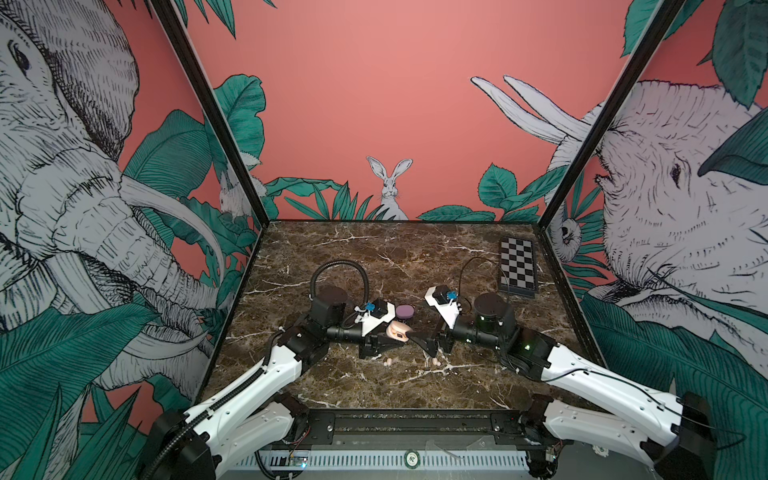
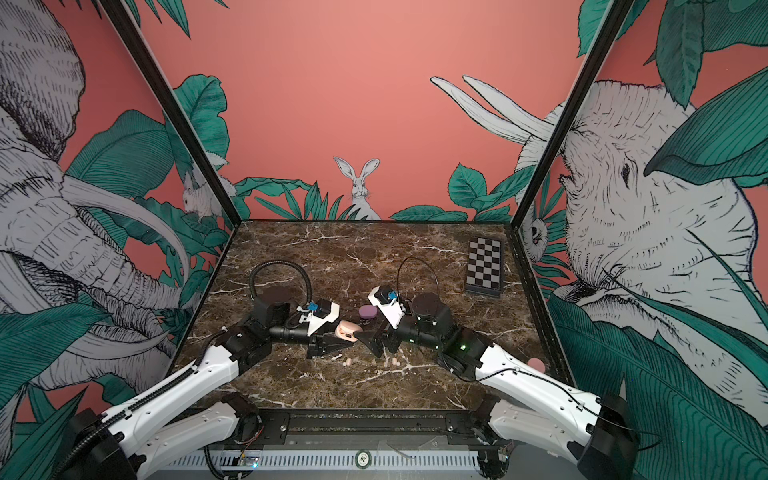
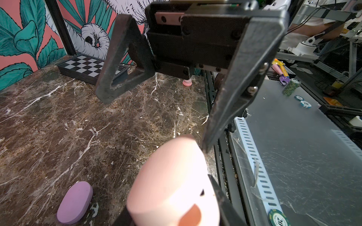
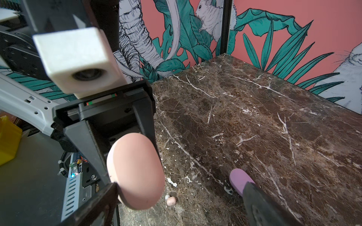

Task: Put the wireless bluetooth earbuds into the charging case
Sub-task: 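Push the pink case lid open with the right gripper fingertip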

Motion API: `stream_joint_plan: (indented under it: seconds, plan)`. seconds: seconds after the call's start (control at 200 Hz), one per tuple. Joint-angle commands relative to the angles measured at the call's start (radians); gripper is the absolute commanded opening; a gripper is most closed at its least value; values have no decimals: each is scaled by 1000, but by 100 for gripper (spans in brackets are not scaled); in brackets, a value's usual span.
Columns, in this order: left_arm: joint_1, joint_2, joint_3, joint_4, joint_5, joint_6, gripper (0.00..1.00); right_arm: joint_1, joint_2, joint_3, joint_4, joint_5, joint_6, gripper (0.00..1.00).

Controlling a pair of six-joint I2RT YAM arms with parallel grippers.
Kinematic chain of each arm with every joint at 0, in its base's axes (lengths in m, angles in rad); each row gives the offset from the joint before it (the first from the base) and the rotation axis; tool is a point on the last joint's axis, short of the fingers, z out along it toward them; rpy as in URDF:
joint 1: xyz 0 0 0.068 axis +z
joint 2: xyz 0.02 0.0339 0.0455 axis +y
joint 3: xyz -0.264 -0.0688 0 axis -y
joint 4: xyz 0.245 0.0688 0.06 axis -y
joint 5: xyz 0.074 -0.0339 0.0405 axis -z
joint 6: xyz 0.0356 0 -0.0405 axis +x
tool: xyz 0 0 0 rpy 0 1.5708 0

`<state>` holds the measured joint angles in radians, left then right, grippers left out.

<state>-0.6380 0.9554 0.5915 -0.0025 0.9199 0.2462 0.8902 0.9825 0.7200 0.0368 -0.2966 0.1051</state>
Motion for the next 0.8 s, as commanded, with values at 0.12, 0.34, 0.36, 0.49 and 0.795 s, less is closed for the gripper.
stream_joint_plan:
  seconds: [0.12,0.34,0.36,0.49,0.795]
  plan:
    - [-13,-11,-9,-4,59,27,0,-1,-7,34,26,62,16,98]
    - [-15,-11,-7,-9,59,30,0,-2,-7,47,6,68,15,98]
    - [-16,-11,-7,-10,60,31,0,-2,-7,47,7,67,13,98]
    - [-15,-11,-6,-11,59,30,0,-2,-5,49,0,64,13,98]
    - [-17,-15,-6,-17,57,36,0,-2,14,83,-56,47,-5,94]
